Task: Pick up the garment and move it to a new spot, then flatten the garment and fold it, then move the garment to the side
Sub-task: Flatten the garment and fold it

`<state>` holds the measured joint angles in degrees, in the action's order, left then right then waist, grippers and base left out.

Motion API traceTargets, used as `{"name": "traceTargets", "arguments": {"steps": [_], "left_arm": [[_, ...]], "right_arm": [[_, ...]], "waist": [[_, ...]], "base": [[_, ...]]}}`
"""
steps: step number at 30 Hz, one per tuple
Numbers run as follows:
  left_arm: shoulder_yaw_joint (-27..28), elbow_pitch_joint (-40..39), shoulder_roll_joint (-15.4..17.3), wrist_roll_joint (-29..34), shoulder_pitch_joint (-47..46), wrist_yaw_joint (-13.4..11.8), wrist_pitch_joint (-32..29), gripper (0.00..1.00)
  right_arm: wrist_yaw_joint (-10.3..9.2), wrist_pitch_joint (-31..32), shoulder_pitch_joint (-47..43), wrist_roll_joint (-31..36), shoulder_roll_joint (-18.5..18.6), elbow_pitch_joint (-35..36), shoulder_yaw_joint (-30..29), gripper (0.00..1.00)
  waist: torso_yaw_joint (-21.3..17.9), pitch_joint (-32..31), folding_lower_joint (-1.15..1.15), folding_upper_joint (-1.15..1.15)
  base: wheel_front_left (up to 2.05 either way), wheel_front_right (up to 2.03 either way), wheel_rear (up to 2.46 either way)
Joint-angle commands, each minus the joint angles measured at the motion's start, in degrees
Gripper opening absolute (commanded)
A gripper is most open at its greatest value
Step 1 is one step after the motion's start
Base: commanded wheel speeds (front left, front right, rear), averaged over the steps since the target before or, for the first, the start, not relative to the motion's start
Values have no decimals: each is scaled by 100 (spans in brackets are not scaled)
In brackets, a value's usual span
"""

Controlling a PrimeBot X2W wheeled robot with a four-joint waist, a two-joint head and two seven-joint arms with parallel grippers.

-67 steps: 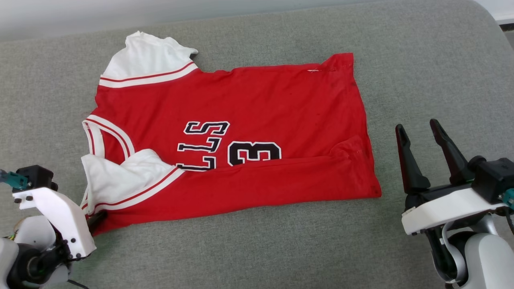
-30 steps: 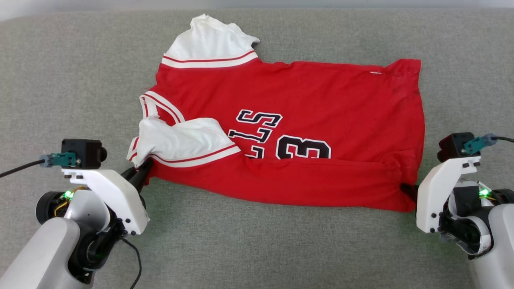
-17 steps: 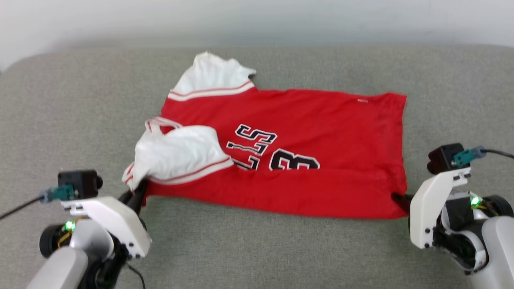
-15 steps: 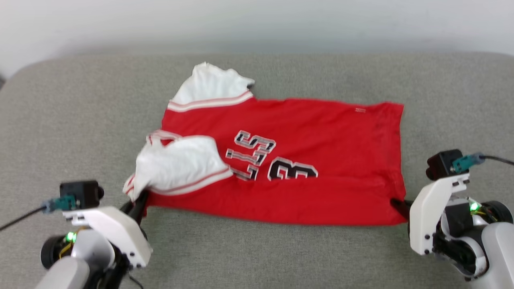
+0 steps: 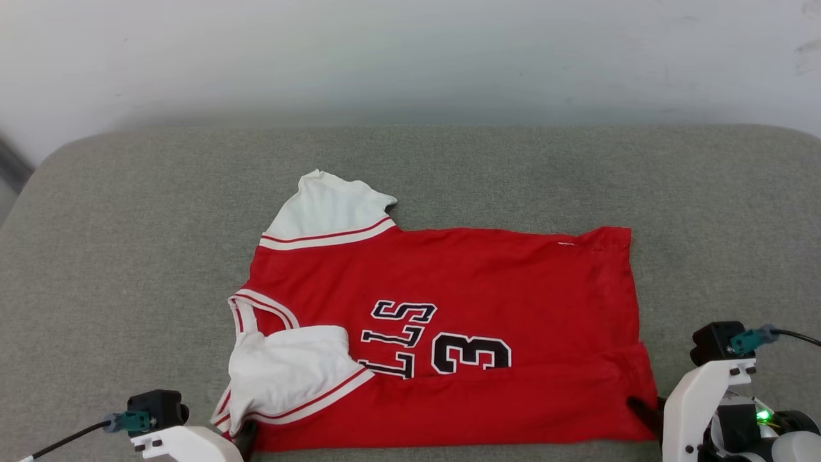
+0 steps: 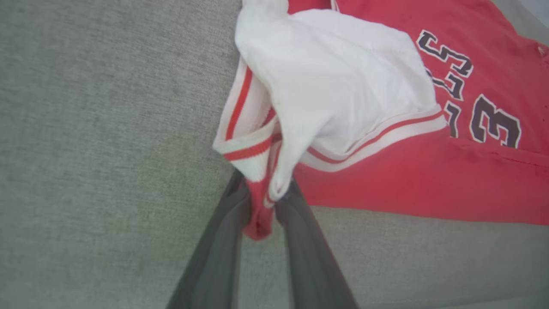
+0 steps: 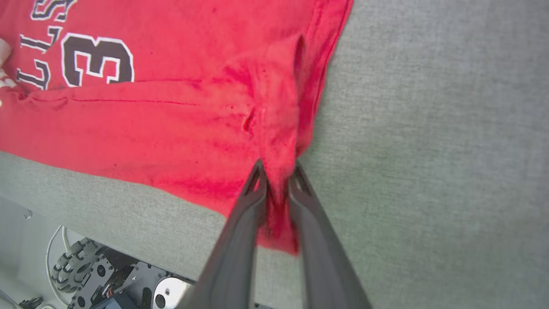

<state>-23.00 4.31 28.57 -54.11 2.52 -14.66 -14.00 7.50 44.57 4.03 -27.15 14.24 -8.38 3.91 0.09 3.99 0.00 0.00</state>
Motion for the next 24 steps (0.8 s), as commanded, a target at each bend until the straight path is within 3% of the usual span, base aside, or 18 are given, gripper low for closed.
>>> {"name": "traceTargets", "arguments": {"steps": [1, 7, 13, 17, 24], "left_arm": [[22, 108, -24, 53, -157, 41, 80, 100], [133, 390, -87, 279, -563, 244, 673, 100], [361, 190, 41, 631, -960, 202, 1295, 100], [490, 53, 150, 874, -1421, 113, 1533, 100], [726, 151, 384, 1013, -2821, 274, 1473, 100]], "right_arm": [[-2, -195, -85, 0, -21, -80, 6, 100], [-2, -1718, 95, 163, 49, -97, 103, 100], [-2, -3256, 349, 739, -153, 146, -152, 100], [-1, -3752, 563, 1110, -374, 370, -355, 100], [-2, -4089, 1178, 1434, -759, 1072, -466, 100]], "waist": [[7, 11, 0, 0], [-89, 32, 0, 0], [-330, 88, 0, 0], [-453, 268, 0, 0], [-706, 1397, 0, 0]], "base": [[0, 0, 0], [0, 0, 0], [0, 0, 0], [0, 0, 0], [0, 0, 0]]}}
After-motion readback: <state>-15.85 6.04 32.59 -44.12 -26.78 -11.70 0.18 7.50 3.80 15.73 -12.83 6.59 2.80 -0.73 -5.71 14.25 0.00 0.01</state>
